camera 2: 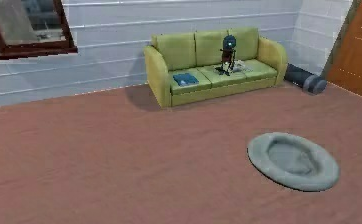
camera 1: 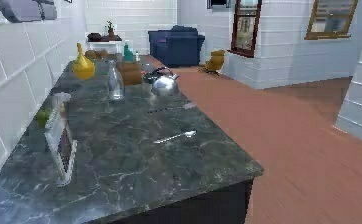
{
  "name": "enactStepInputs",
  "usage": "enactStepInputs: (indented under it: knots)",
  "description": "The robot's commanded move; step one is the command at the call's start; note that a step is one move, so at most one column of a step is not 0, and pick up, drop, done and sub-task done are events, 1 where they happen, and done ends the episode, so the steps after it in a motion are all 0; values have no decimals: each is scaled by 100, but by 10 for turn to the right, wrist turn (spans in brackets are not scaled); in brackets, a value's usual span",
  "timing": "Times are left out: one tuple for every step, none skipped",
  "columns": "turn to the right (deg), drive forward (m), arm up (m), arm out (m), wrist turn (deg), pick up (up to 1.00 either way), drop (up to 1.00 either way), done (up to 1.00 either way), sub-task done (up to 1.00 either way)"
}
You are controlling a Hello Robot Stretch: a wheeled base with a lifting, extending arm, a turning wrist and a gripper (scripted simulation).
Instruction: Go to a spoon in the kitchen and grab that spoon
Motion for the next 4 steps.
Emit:
enactStepInputs:
  knots:
    - [450, 0, 0, 0, 0, 0, 0, 0, 0]
    - [0, 65, 0, 0, 0, 0, 0, 0, 0]
    - [-210, 0, 0, 0, 0, 0, 0, 0, 0]
    - [0, 15, 0, 0, 0, 0, 0, 0, 0]
